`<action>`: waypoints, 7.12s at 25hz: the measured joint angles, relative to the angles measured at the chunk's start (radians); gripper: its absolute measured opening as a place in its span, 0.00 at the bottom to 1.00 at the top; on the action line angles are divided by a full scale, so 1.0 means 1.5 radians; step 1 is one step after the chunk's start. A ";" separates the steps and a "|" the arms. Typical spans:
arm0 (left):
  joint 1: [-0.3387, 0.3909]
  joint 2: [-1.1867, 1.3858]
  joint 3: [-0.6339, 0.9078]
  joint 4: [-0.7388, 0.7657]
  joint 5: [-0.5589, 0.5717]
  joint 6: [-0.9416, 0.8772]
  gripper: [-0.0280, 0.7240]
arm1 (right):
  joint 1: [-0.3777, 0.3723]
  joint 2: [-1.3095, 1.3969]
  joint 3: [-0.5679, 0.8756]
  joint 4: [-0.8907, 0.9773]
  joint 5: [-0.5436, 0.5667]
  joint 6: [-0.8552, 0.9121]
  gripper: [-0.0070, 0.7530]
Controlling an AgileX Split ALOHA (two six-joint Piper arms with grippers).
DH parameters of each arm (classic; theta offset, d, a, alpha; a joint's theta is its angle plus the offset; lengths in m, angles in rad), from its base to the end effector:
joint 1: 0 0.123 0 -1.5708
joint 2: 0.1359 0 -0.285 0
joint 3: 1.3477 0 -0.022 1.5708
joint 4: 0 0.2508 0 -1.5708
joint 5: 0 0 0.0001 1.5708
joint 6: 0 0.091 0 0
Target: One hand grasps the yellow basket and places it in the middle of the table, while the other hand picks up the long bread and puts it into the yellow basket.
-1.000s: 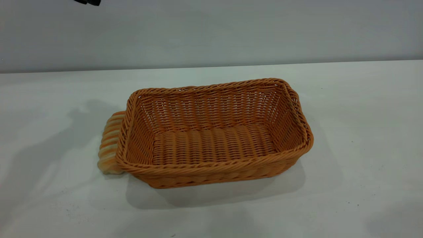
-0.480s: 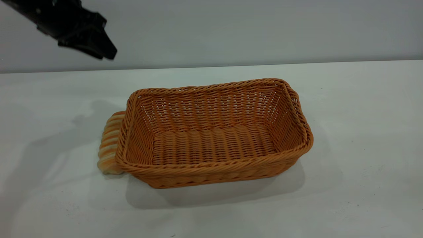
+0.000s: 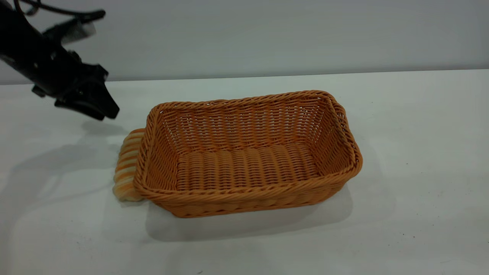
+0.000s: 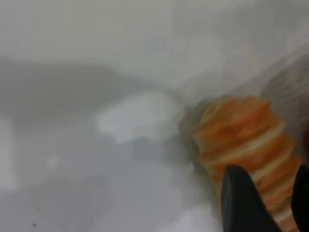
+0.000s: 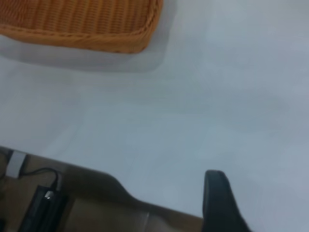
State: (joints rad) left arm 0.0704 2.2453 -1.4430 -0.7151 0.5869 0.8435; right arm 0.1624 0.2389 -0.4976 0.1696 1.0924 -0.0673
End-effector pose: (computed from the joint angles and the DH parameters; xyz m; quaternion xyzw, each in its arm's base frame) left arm 0.4437 -0.0019 0.0932 0.1065 0.9589 -0.1520 0.2146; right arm 0.0270 0.0183 0.2723 -0.0991 0.9076 0.1034 0.3947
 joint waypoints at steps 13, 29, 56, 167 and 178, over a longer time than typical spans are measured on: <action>0.000 0.092 -0.004 -0.146 -0.009 0.118 0.47 | 0.000 -0.021 0.004 0.013 -0.004 0.007 0.57; 0.001 0.112 -0.017 -0.158 -0.002 0.138 0.07 | 0.000 -0.099 0.012 0.005 0.004 0.012 0.48; -0.114 -0.170 -0.022 -0.102 0.072 0.101 0.06 | 0.000 -0.100 0.013 0.001 0.007 0.012 0.41; -0.222 -1.512 0.633 0.444 0.371 -0.453 0.59 | 0.000 -0.100 0.013 -0.006 0.017 -0.053 0.41; -0.149 -1.512 0.633 0.445 0.370 -0.453 0.59 | -0.103 -0.100 0.013 -0.006 0.017 -0.053 0.41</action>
State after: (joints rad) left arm -0.1535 -0.0222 -0.4932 -0.0478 1.1421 0.1635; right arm 0.0084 0.0893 -0.4780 0.1606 1.1182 -0.1471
